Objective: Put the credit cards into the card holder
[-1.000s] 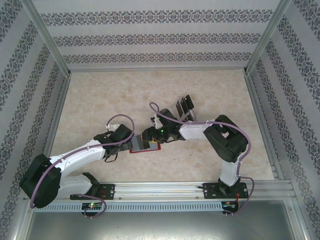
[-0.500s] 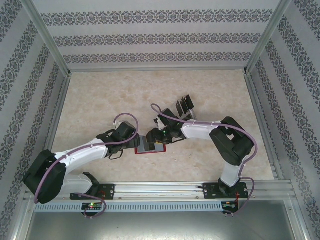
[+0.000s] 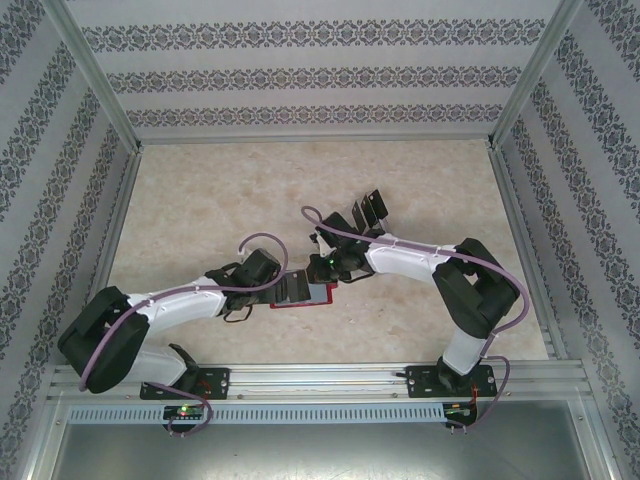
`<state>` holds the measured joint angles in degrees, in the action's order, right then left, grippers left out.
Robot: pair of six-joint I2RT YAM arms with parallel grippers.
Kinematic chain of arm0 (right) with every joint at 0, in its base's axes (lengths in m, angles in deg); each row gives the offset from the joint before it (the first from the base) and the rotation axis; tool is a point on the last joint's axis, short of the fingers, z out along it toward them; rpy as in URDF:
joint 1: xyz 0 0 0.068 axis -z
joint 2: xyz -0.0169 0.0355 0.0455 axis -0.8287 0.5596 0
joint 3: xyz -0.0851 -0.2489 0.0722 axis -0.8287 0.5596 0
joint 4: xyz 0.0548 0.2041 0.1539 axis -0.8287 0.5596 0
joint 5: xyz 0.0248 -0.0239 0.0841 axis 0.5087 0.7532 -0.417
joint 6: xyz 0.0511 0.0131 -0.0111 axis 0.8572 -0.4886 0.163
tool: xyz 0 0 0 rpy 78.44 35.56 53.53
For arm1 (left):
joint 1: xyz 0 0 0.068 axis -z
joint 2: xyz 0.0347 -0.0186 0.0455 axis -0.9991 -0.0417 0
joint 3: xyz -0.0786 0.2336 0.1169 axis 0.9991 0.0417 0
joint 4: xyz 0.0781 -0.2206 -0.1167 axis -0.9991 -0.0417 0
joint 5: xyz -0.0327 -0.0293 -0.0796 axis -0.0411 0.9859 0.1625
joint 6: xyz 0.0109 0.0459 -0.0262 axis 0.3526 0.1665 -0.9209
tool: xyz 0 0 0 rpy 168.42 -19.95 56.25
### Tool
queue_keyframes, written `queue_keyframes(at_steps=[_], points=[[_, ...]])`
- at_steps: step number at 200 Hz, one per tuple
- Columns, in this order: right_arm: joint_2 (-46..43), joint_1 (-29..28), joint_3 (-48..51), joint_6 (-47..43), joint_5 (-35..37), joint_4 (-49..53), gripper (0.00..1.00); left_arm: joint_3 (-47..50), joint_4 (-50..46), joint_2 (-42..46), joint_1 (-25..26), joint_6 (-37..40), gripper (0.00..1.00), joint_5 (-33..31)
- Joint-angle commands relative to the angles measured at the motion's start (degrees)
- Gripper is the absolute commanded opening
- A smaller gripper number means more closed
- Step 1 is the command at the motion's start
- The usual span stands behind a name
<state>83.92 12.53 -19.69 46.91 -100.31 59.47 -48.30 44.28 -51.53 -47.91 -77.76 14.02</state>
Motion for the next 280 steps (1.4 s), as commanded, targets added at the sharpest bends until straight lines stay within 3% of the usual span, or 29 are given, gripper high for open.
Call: queue_keyframes(at_steps=[1, 237, 280], points=[[-0.3, -1.3, -1.5, -2.5, 3.4, 4.3, 0.01, -1.3, -2.5, -0.7, 1.1, 0.9, 0.83, -3.1], [8.5, -5.8, -5.9, -0.5, 1.0, 1.3, 0.00, 0.2, -1.0, -3.2, 2.1, -1.0, 0.82, -3.7], [6.7, -5.5, -6.4, -0.2, 2.9, 1.7, 0.00, 0.2, -1.9, -2.8, 2.3, -1.3, 0.82, -4.4]])
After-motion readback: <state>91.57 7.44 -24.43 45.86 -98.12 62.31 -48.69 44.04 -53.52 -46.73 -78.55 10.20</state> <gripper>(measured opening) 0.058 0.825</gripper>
